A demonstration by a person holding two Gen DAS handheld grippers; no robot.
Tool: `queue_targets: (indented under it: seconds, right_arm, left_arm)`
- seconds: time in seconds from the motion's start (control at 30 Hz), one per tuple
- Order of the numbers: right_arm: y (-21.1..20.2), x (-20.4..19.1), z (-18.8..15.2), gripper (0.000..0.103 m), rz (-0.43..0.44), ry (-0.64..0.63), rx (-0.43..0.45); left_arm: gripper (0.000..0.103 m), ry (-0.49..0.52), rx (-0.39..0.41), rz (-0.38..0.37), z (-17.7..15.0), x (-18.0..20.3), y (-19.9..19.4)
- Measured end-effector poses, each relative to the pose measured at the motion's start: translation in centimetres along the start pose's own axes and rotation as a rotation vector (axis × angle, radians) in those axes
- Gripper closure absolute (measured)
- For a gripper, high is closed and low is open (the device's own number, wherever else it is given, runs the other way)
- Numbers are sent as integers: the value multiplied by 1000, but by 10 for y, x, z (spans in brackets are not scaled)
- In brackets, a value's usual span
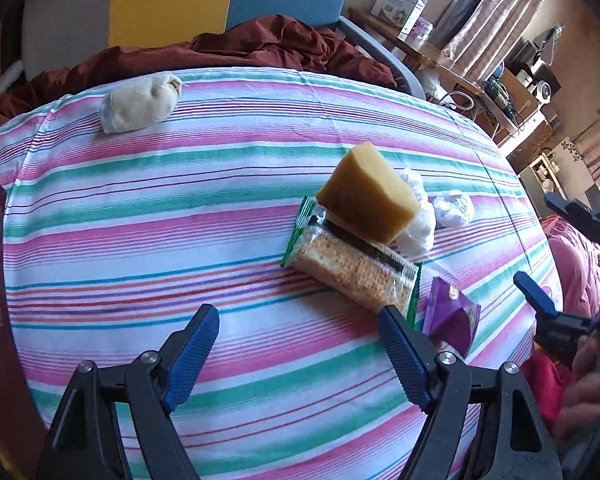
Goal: Organize objects
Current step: 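Move both tools back toward the remaining items on the table, then grasp the second cracker packet with the left gripper and lift it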
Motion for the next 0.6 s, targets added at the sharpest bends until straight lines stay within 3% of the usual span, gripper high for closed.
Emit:
queue_targets:
  seconds: [0.3, 0.43, 0.5, 0.6]
  right_arm:
    - [0, 0, -5, 19, 24, 0, -28]
    - [5, -1, -8, 19, 28, 1, -57]
    - [9, -2, -10, 19, 25, -8, -70]
    - [14, -1, -12, 19, 9, -17, -91]
  left_arm:
    - [22, -105, -12, 71, 29, 12, 45]
    - [19, -53, 15, 120, 39, 23, 55]
    - [12, 14, 22, 146, 40, 27, 61]
    - [15, 127, 29, 158, 32, 28, 61]
Point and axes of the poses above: each gripper's, at about its wrist camera, not at the fingertips, and y roughly the way its jaws point, x to its right, z to its top, the point moved 5 cm from there along y, roughly the way its jaws point, and after that the axes turned 3 degrees about -z, right-handed, at the moved point
